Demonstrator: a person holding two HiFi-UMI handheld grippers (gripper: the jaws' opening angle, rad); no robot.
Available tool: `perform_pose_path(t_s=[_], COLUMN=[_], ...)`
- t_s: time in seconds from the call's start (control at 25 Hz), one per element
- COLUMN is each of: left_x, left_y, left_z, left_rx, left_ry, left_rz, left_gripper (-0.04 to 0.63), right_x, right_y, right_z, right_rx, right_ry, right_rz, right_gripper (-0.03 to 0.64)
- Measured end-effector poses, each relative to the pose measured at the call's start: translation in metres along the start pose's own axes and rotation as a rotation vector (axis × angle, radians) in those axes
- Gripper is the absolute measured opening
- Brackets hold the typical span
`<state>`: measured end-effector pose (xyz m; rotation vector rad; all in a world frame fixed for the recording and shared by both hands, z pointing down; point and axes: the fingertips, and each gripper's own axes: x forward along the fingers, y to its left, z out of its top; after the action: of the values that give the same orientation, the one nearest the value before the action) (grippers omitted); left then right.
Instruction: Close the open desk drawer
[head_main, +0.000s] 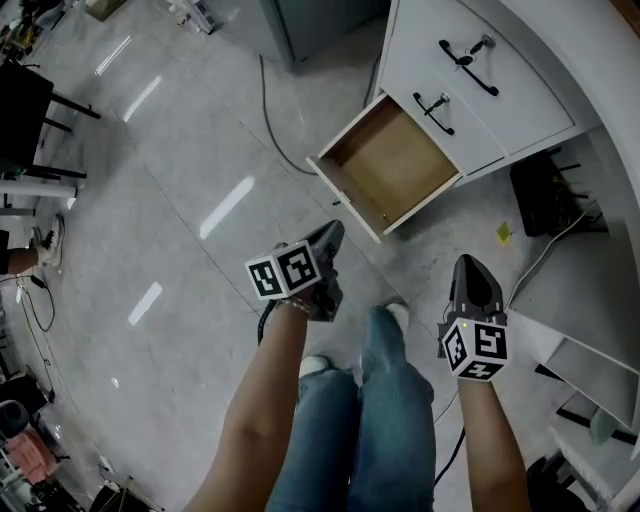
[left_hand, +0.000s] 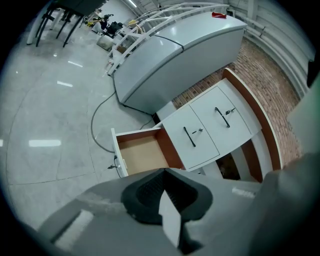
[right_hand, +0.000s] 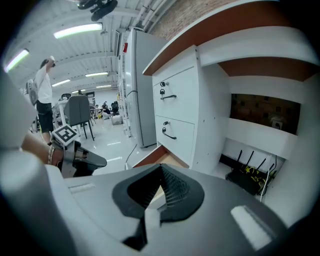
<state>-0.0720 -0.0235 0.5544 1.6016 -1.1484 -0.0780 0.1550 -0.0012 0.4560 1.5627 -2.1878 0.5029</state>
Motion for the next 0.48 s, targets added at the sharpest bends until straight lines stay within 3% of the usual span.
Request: perform_pose_path(t_s=[0.48], left_x=[0.071], left_y=[0.106], left_z=[-0.032], left_rx=[-0.057], left_ry=[0.013], left_rz=[0.003], left_gripper=[0.000], right_x=[0.079], right_y=[-0.022], right_z=[-0.084], right_rx=[-0.041], right_ry=[-0.044], right_rz=[-0.043], right_gripper=[-0.002])
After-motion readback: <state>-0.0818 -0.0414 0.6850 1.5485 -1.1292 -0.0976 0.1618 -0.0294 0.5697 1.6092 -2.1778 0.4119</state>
